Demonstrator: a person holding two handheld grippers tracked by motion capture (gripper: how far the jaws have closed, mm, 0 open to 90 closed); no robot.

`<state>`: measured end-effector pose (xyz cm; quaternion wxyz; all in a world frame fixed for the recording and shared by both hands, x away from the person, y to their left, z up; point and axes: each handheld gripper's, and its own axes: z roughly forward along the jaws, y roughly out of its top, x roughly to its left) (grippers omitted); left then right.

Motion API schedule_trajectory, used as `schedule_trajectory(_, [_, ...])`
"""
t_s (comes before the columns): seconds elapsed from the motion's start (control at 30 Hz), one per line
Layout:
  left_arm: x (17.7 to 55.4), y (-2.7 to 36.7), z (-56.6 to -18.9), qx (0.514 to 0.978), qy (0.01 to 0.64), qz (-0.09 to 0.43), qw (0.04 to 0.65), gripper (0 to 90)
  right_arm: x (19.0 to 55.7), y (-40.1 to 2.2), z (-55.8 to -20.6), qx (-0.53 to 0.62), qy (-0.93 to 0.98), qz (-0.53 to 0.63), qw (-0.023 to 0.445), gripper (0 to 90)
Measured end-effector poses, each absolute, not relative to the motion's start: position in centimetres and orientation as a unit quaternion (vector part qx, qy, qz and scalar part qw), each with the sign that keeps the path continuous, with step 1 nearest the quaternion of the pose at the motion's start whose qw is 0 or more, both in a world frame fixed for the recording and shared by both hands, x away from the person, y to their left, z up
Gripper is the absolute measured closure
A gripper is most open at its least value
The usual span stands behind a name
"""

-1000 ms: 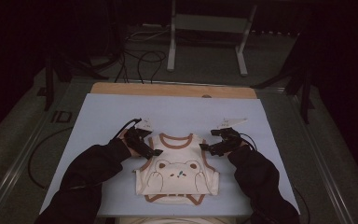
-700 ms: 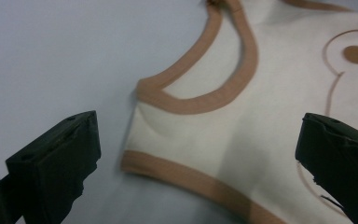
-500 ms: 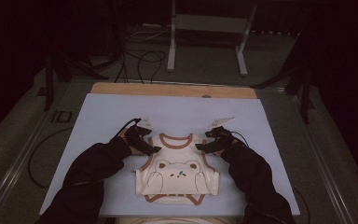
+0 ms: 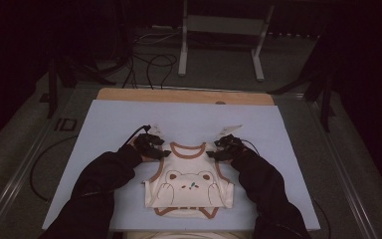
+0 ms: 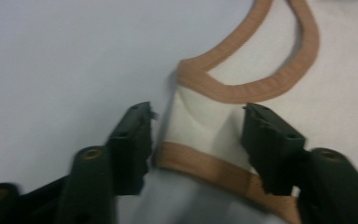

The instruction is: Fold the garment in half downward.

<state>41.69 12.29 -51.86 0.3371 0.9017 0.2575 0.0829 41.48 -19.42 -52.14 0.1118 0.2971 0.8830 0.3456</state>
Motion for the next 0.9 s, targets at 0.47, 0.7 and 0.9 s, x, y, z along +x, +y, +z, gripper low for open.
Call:
schedule_trajectory(0.47, [41.33, 11.90, -51.56, 0.902, 0.267, 0.063, 0.333, 68.4, 40.85, -18.78, -51.66, 0.288, 0.892, 0.334, 0.095, 75.9])
schedule_trajectory(0.7, [41.29, 11.72, -51.55, 0.903, 0.261, 0.053, 0.337, 86.2, 40.78, -18.73, -51.66, 0.289, 0.891, 0.337, 0.092, 82.6])
schedule_trajectory(0.9, [41.19, 11.68, -51.35, 0.902, 0.256, 0.056, 0.342, 87.4, 40.74, -18.72, -51.55, 0.289, 0.892, 0.335, 0.093, 83.2])
